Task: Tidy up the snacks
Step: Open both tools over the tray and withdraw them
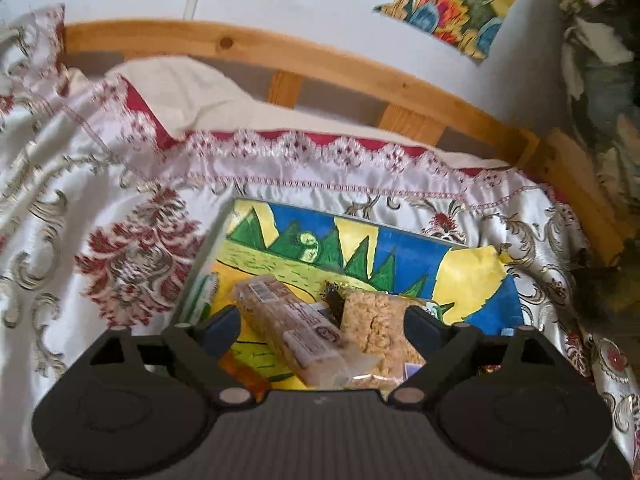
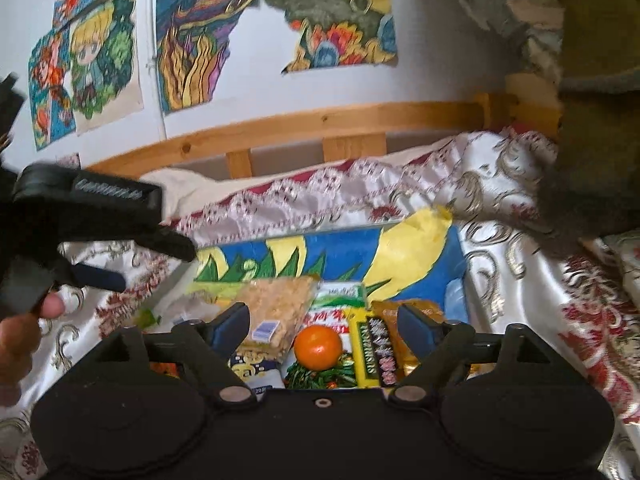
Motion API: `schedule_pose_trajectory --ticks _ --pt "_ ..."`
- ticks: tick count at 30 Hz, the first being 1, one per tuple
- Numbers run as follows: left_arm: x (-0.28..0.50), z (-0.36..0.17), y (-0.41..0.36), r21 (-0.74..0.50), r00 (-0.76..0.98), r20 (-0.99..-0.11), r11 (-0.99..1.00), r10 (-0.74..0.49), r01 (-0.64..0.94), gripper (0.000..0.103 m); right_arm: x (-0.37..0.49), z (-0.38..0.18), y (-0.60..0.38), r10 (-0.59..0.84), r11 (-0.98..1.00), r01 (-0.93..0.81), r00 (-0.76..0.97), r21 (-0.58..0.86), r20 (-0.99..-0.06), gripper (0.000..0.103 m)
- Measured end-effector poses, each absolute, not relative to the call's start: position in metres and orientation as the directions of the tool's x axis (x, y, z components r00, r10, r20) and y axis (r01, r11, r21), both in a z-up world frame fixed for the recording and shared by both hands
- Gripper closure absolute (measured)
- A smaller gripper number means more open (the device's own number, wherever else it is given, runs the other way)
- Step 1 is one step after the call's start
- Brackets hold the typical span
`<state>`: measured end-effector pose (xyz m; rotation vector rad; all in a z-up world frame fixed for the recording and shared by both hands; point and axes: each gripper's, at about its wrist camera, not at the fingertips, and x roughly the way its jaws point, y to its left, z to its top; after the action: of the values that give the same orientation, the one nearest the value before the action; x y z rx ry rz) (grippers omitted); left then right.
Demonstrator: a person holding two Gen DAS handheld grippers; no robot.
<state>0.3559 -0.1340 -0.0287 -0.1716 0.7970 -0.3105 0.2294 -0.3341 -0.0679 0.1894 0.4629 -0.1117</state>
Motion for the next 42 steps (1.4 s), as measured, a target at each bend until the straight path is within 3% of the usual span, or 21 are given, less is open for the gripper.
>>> schedule_pose_trajectory --ticks 10,18,29,42 --pt "0.289 0.004 -0.110 -0.214 0.754 -0.579 0.951 -0.309 0.225 0.001 0.173 -0.024 -0.340 -0.099 0.959 0.187 0.926 0.214 -0.365 0.001" --pt "0.233 0.017 -0.090 -0.170 0.828 -0.503 0.968 -0.248 0.187 0.000 0.122 -0.002 -0.333 -0.126 0.952 0.205 0.939 0.227 -0.319 0.001" --pt "0.171 0.026 -0.069 -0.113 0.855 -0.476 0.978 -0.208 0.175 0.000 0.064 0.014 -0.316 -0.129 0.947 0.196 0.958 0.255 -0.256 0.001" --pt "0.102 0.029 -0.043 -0.058 0.891 -0.425 0.987 -0.162 0.152 0.000 0.009 0.015 -0.292 -0.137 0.952 0.201 0.955 0.231 -0.264 0.001"
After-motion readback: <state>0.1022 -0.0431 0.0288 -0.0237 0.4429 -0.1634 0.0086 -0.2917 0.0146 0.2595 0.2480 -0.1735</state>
